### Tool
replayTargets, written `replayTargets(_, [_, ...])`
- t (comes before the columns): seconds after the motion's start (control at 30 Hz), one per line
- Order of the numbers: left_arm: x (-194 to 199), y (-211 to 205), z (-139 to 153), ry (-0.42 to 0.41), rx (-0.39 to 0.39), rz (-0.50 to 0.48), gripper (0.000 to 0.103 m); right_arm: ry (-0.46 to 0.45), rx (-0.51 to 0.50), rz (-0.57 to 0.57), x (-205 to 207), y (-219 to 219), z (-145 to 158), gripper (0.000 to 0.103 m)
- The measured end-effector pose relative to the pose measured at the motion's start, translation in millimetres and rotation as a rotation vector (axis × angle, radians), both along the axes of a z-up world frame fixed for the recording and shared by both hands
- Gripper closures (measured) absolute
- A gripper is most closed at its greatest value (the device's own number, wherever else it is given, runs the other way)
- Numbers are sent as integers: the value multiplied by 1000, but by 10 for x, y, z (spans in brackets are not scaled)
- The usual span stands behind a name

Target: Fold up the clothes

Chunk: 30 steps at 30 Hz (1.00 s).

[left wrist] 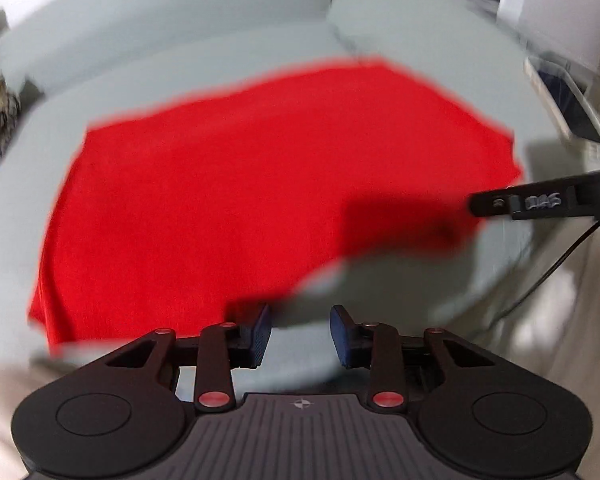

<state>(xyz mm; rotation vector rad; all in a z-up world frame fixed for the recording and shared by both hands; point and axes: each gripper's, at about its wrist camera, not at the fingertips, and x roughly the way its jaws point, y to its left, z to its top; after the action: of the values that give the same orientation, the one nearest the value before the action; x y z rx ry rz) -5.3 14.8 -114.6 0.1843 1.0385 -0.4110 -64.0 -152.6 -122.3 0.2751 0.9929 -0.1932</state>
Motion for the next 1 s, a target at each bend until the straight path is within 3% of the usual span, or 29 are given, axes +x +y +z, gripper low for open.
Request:
replayTargets(0.03, [-43, 31, -20, 39, -5, 5, 71, 50, 45, -21, -69, -34, -31, 75])
replayTargets(0.1, [-74, 111, 72, 11, -60, 30, 70, 97, 160, -68, -239, -128, -81, 75])
replayTargets(0.13, [-89, 148, 121, -6, -87, 42, 70, 73, 211, -84, -340, -176, -79, 64])
replayTargets(0.17, [-100, 144, 202, -52, -102, 36, 66, 44, 244, -105, -424, -216, -67, 45])
replayTargets(0.2, [-109, 140, 282, -98, -118, 31, 62, 14, 271, -128, -502, -253, -53, 40])
replayTargets(0.33, [-1, 99, 412, -184, -217, 40, 59, -97, 340, -213, -664, -371, -34, 39])
replayTargets(0.43, [175, 18, 301, -186, -247, 31, 65, -155, 355, -286, -702, -484, -43, 39])
replayTargets(0.53, [293, -104, 70, -120, -214, -18, 71, -220, 341, -368, -710, -661, -88, 39])
replayTargets(0.7, [270, -212, -18, -131, -141, -59, 72, -225, 386, -421, -481, -1039, -248, 48])
replayTargets(0.87, [300, -153, -46, -110, -159, -56, 72, -285, 490, -477, -341, -1216, -469, 34])
replayTargets(1.0, [260, -122, -50, -110, -158, -60, 71, -347, 493, -458, -338, -1216, -484, 37])
